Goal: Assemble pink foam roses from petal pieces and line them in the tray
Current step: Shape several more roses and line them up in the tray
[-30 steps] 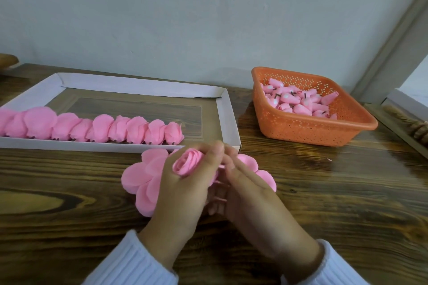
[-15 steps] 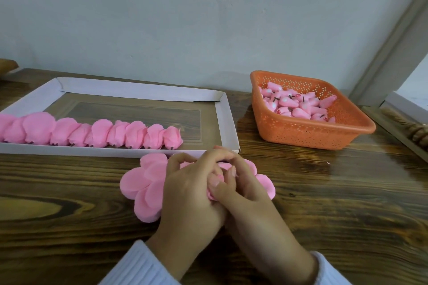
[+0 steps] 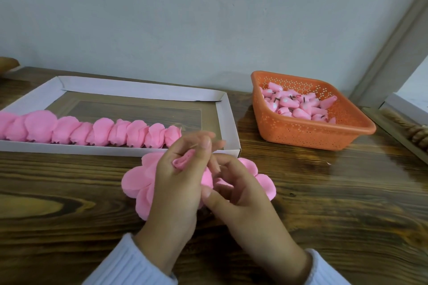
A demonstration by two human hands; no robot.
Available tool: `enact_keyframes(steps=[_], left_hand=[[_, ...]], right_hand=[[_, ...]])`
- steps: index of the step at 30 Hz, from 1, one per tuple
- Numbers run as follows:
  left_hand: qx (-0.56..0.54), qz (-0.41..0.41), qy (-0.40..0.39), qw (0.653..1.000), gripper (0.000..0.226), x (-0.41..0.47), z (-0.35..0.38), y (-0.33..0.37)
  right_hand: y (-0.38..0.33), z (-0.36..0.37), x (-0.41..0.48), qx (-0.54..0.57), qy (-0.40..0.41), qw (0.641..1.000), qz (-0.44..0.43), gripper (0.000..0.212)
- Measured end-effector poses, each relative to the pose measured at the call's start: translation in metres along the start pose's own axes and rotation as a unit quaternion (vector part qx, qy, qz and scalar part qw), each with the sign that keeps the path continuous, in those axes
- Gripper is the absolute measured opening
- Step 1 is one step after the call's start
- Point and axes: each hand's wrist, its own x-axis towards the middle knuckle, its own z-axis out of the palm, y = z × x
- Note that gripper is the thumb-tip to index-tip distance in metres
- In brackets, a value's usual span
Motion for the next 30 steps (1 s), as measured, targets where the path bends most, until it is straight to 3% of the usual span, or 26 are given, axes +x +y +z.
enact_keyframes(steps=[7, 8, 12, 16, 19, 22, 25, 27, 30], left_hand=[[-0.041, -0.040, -0.014, 0.998, 0.011, -0.001, 0.001, 0.000], [-0.048, -0.057, -0.033, 0.997, 0.008, -0.001, 0.000, 0.002], [-0.018, -0.154, -0.147, 0.977, 0.034, -0.003, -0.004, 0.005], [-0.041, -0.189, -0.197, 0.961, 0.033, -0.002, -0.008, 0.011], [-0.018, -0.172, -0.171, 0.970, 0.027, -0.002, -0.006, 0.011], [-0.011, -0.170, -0.116, 0.979, 0.038, -0.003, -0.004, 0.007], [-0.019, -0.170, -0.143, 0.975, 0.029, -0.006, -0.004, 0.005], [-0.012, -0.173, -0.159, 0.972, 0.030, -0.008, -0.003, 0.006], [-0.002, -0.154, -0.139, 0.978, 0.022, -0.008, -0.002, 0.005]], right_hand=[[0.003, 0.002, -0.001, -0.068, 0.034, 0.997, -0.020, 0.024], [0.002, 0.002, -0.001, -0.063, 0.038, 0.997, -0.022, 0.025], [-0.004, -0.003, -0.001, -0.053, -0.006, 0.998, -0.018, 0.023], [-0.011, -0.007, -0.004, 0.004, -0.046, 0.999, 0.018, 0.025], [-0.009, -0.007, -0.002, 0.018, -0.046, 0.998, 0.030, 0.030], [-0.005, -0.003, -0.001, 0.018, -0.035, 0.999, 0.010, 0.029], [-0.006, -0.003, -0.001, 0.024, -0.018, 1.000, 0.008, 0.021], [-0.007, -0.003, -0.001, 0.028, -0.017, 0.999, 0.017, 0.028], [-0.007, -0.002, -0.001, 0.042, -0.006, 0.999, 0.018, 0.026]])
